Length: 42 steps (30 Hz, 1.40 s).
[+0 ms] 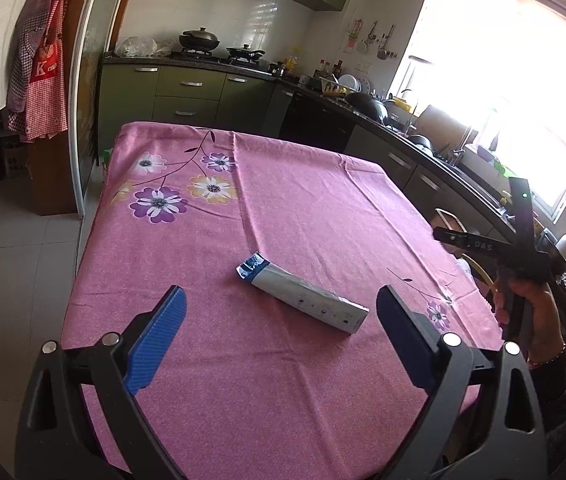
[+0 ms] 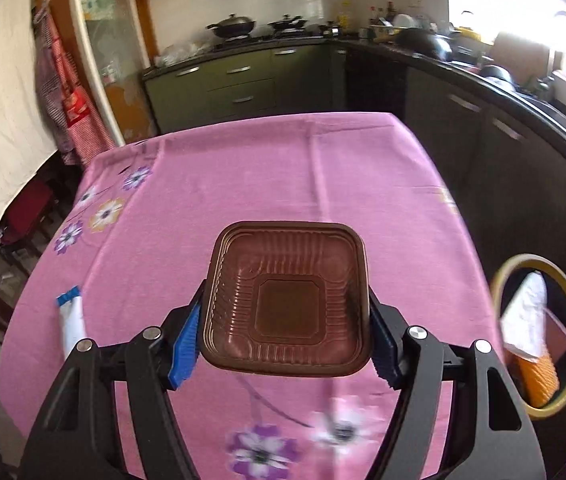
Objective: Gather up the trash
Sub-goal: 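Carry the brown tray over the trash bin and open the right gripper, then grasp the silver-blue tube with the left gripper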
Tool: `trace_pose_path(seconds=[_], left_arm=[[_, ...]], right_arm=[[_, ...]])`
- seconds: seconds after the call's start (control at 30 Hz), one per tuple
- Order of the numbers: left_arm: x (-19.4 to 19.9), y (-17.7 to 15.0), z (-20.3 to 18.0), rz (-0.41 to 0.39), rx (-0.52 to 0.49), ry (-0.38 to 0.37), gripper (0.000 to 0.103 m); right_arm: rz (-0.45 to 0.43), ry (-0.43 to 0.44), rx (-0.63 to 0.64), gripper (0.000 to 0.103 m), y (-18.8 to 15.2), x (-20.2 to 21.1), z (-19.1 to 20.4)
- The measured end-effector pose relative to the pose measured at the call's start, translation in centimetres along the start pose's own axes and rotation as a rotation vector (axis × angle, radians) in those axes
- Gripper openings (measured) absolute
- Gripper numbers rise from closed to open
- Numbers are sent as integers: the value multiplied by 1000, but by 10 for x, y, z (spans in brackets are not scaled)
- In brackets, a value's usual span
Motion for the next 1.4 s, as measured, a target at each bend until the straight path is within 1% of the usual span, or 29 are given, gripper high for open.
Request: trace_pose_path(seconds=[0.13, 0.2, 0.27, 0.33, 0.43, 0.47, 0.5, 0.53, 0.57, 0.67, 0.77, 0.87, 0.97, 1.1, 1.27, 1.33, 1.4], left_arm=[[-8, 1, -11, 13, -14, 0, 91], [-12, 0, -18, 20, -22, -3, 91], [-17, -1, -26, 31, -34, -6, 91], [-23, -3, -36, 44, -49, -12, 91], [-31, -4, -48, 64, -71, -20, 91], [-33, -4, -52, 70, -79, -21, 91], [-34, -5, -57, 75, -89, -21, 91], [-36, -5, -61, 80, -100, -21, 91], [-37, -6, -65, 83, -110, -22, 91], [-41, -8, -72, 96, -130, -21, 91], [-46, -10, -74, 113, -124, -22, 91], [-52, -13, -74, 137, -111, -15, 91], [-60, -16, -72, 182, -89, 21, 92], [-70, -16, -64, 231, -18, 69, 92], [-88, -17, -44, 300, 134, 115, 92], [-95, -16, -39, 316, 166, 132, 92], [-101, -13, -35, 316, 176, 167, 92]], right_arm=[[12, -198, -132, 69, -16, 16, -106], [29, -284, -174, 69, -26, 20, -153], [60, -356, -191, 69, -36, 20, -190], [74, -396, -198, 70, -45, 19, -216], [106, -429, -206, 71, -60, 9, -243], [101, -441, -213, 75, -63, 7, -251], [88, -463, -223, 81, -66, 8, -258], [68, -489, -236, 82, -69, 11, -264], [44, -495, -255, 83, -70, 16, -269], [3, -464, -305, 83, -74, 22, -272], [-15, -439, -309, 83, -76, 31, -265], [-55, -399, -321, 85, -80, 46, -250], [-91, -348, -319, 86, -78, 62, -229], [-126, -266, -284, 88, -70, 74, -203], [-160, -180, -237, 89, -58, 80, -178], [-168, -155, -220, 89, -55, 80, -171], [-179, -136, -212, 89, -54, 79, -165]])
Point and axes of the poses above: each gripper's, at about its wrist camera, not at the fingertips, and x roughly against the way its jaws point, z to its left, y to its top, the point moved 4 cm from there along -x, roughly the way its jaws point, and after that the axes turned 3 degrees about x, right-handed, at the moved point
